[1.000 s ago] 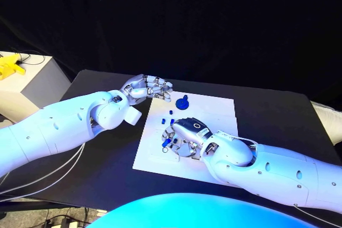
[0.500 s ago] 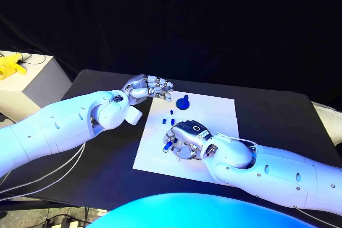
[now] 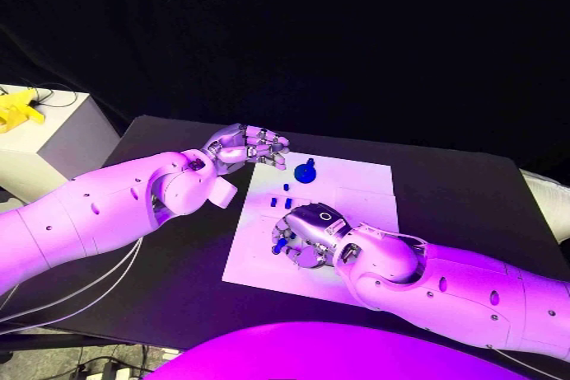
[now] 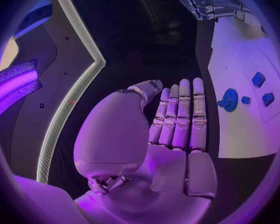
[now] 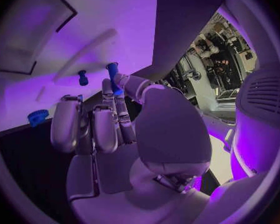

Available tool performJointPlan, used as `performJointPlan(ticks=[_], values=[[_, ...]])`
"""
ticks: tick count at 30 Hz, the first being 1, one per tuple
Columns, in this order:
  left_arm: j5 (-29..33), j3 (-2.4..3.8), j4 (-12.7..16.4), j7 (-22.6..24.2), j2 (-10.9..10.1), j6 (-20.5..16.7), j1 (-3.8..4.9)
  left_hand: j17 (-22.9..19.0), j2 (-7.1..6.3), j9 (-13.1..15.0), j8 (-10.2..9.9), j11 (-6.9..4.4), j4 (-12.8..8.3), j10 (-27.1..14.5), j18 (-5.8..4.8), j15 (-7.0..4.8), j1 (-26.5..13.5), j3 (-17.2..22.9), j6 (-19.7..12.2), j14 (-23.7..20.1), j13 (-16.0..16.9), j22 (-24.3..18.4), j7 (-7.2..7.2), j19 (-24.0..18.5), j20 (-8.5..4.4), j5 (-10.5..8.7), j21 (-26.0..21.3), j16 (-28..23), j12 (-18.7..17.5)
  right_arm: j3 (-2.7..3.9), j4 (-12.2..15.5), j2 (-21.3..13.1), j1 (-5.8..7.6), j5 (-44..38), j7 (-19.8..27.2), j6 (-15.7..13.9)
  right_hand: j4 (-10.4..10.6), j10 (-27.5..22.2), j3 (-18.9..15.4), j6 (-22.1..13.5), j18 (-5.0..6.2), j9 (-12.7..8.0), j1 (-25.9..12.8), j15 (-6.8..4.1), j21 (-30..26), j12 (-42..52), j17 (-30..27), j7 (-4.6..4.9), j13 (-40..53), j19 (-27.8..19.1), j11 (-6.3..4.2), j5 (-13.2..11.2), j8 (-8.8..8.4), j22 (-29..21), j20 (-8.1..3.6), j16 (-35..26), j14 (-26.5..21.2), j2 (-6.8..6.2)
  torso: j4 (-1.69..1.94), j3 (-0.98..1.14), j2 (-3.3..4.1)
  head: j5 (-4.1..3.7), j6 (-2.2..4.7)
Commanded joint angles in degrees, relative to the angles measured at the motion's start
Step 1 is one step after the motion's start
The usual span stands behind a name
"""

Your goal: Assemble the parts on the task board

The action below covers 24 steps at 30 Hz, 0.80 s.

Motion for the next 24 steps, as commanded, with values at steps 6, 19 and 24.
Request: performJointPlan(ticks=[6,19,24], values=[[0.40,0.04,0.13,0.26,-0.02,0.88,-0.01,0.15,0.25,-0.08,-0.36,0.28,0.04,0.07,0.06,0.01,-0.33,-0.30,0.10,0.44,-0.06,-0.13,0.35,0.12,0.14,-0.04,-0.43,-0.45,-0.35,-0.22,-0.75,0.55,-0.58,-1.90,-0.80,1.40,-0.06,2.43,0.30,0.40,-0.33,2.08,0.79,-0.37,-0.18,0.24,-0.01,0.10,-0.05,2.55,-1.86,0.14,0.25,8.72,-0.50,0.21,1.69,1.26,-0.04,-0.03,-0.03,-0.12,-0.01],[0.40,0.04,0.09,0.15,-0.01,0.98,-0.01,0.20,0.28,-0.10,-0.38,0.29,0.07,0.07,0.06,0.02,-0.39,-0.32,0.10,0.46,-0.06,-0.15,0.36,0.11,0.16,-0.03,-0.47,-0.53,-0.39,-0.44,-1.41,1.40,-0.97,-2.76,-0.90,2.38,-0.14,2.44,0.37,0.37,-0.32,2.13,0.72,-0.37,-0.25,0.17,-0.07,0.11,-0.01,2.53,-1.85,0.08,0.28,8.71,-0.50,0.17,1.68,1.24,0.01,-0.01,0.00,-0.07,-0.01],[0.40,0.04,0.07,0.08,0.00,1.03,-0.01,0.20,0.28,-0.10,-0.38,0.29,0.07,0.07,0.06,0.02,-0.39,-0.32,0.10,0.46,-0.06,-0.15,0.36,0.11,0.16,-0.03,-0.47,-0.53,-0.39,-0.53,-1.54,1.53,-1.05,-3.01,-1.08,1.98,-0.16,2.43,0.39,0.35,-0.29,2.15,0.64,-0.36,-0.44,0.13,-0.22,0.13,0.01,2.50,-1.84,0.04,0.30,8.66,-0.50,0.07,1.65,1.21,-0.02,-0.04,-0.04,-0.01,-0.01]])
